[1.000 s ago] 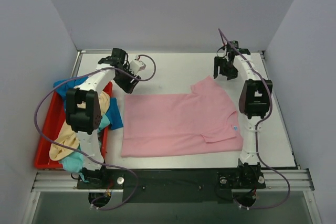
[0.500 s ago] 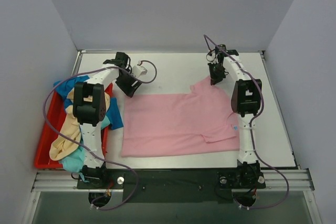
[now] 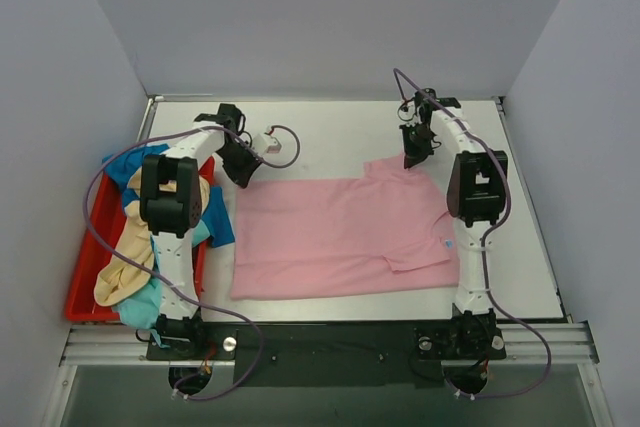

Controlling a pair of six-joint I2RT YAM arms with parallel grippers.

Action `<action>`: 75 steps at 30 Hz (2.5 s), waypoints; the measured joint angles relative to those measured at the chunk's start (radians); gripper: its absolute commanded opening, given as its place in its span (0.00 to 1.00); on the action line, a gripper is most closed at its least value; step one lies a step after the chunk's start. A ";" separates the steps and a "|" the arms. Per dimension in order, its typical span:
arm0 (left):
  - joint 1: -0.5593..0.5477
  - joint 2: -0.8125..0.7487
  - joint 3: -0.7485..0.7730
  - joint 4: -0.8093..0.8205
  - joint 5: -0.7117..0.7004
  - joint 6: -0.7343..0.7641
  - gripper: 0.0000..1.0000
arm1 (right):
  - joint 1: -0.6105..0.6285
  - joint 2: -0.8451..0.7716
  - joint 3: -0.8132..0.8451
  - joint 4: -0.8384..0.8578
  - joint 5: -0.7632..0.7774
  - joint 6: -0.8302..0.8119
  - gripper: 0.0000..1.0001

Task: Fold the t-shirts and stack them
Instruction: Grap the side of the flattened tshirt furthest away from the robot with both arms, then fold the other side of the tshirt into a rectangle, then rotate the tshirt 90 degrees

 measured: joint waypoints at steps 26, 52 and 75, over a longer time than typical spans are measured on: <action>-0.146 -0.763 -0.849 0.214 -0.072 0.053 0.00 | -0.020 -0.830 -0.964 0.014 0.171 0.212 0.00; -0.192 -0.755 -0.880 0.080 -0.073 0.175 0.48 | -0.020 -0.760 -1.041 0.055 0.157 0.268 0.40; -0.193 -0.644 -0.839 0.228 -0.095 -0.032 0.09 | 0.063 -0.801 -0.988 0.080 0.254 0.360 0.00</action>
